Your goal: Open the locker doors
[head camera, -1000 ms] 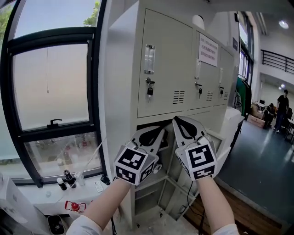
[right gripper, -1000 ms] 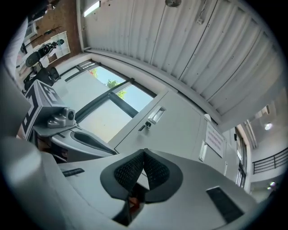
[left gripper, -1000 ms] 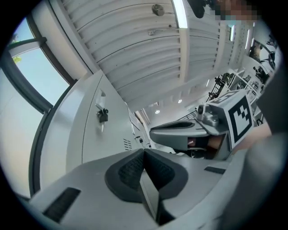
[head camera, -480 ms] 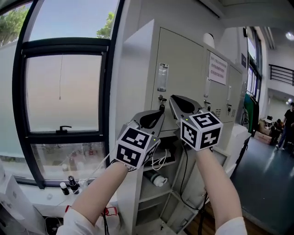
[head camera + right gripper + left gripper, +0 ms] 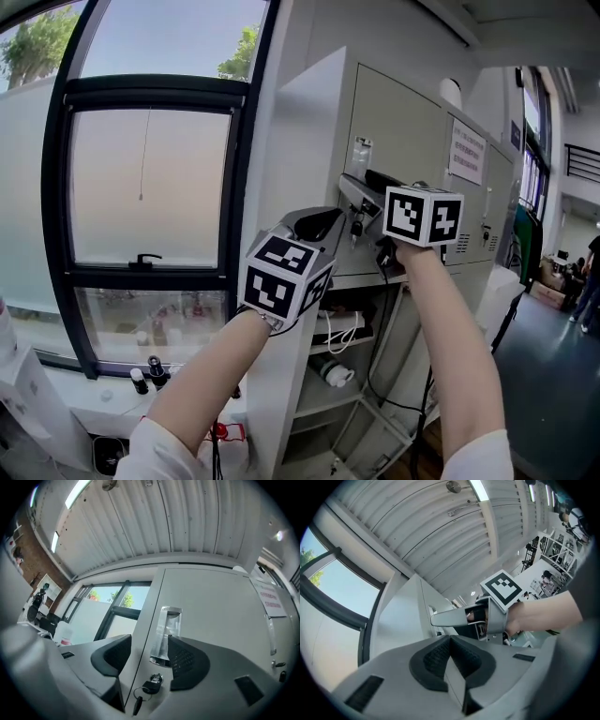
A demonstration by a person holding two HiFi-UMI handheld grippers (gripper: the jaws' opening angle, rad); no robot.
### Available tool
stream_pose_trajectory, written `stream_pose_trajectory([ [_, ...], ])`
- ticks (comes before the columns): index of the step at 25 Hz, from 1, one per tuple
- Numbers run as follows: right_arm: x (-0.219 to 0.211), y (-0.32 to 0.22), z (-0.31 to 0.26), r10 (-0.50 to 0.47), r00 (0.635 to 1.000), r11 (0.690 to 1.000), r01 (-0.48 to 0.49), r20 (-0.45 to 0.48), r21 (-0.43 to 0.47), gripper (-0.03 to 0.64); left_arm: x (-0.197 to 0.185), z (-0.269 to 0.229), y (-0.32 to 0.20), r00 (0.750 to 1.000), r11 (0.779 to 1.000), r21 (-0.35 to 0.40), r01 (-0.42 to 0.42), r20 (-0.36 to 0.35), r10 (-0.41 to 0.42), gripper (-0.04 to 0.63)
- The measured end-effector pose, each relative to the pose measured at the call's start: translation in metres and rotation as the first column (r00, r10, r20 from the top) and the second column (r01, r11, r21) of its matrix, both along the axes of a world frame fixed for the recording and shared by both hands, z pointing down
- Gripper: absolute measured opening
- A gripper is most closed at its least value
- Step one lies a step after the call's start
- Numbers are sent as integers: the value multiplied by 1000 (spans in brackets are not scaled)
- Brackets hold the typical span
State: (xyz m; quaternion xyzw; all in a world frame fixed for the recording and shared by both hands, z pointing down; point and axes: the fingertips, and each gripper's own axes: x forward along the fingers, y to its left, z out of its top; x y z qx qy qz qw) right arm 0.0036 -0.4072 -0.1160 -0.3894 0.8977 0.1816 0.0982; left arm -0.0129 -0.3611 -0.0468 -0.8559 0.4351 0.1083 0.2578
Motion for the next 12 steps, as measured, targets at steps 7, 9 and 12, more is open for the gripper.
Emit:
stream_pose_trajectory([
  [7,-17,-15,-7,-40,999,997,41,7,-64,239,-18,-2,-3,1000,1000,-3,22,-4,-22,17],
  [9,-20,-14,-7,-51,999,996,52,17,-68,232,-24,-2,-4,1000,1000,-7,22,-11,-22,18],
  [12,-16,-9,-9,-96,993,992,102,73,-78,232,-28,-1,-6,1000,1000,-10,24,-14,-24,18],
])
